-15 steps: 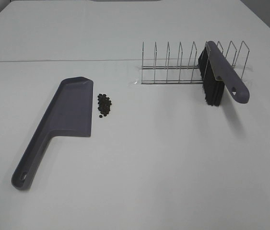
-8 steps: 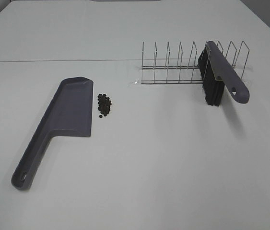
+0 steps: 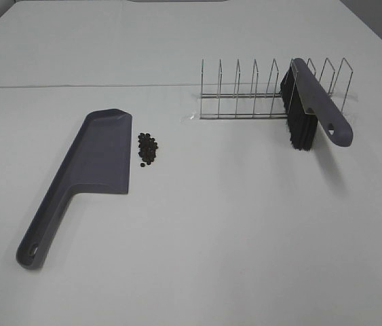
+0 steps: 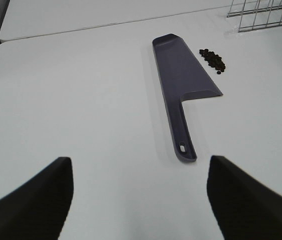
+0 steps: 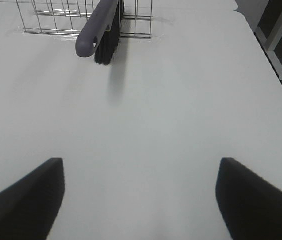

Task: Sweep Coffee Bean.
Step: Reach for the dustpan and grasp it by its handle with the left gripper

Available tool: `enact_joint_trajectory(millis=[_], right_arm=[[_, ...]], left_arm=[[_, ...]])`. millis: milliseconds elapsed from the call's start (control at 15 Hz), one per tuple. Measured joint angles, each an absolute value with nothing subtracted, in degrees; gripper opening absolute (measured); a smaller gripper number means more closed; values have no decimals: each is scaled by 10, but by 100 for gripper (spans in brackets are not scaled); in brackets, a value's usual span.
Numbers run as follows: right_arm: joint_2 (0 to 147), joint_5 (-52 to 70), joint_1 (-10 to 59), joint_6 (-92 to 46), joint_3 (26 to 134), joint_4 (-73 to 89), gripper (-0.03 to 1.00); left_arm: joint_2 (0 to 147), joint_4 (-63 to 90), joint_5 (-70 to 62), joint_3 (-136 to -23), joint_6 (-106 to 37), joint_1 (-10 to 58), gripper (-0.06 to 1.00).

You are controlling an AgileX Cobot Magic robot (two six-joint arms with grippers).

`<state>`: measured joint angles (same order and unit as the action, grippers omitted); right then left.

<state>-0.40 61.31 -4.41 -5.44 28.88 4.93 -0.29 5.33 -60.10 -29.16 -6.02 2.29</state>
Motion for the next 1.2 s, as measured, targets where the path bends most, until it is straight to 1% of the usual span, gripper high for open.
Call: enact_joint_trajectory(millis=[1200], right_arm=[[-4, 613, -44, -54, 289, 49, 79]], left_arm=[[-3, 53, -601, -292, -60, 23, 71]])
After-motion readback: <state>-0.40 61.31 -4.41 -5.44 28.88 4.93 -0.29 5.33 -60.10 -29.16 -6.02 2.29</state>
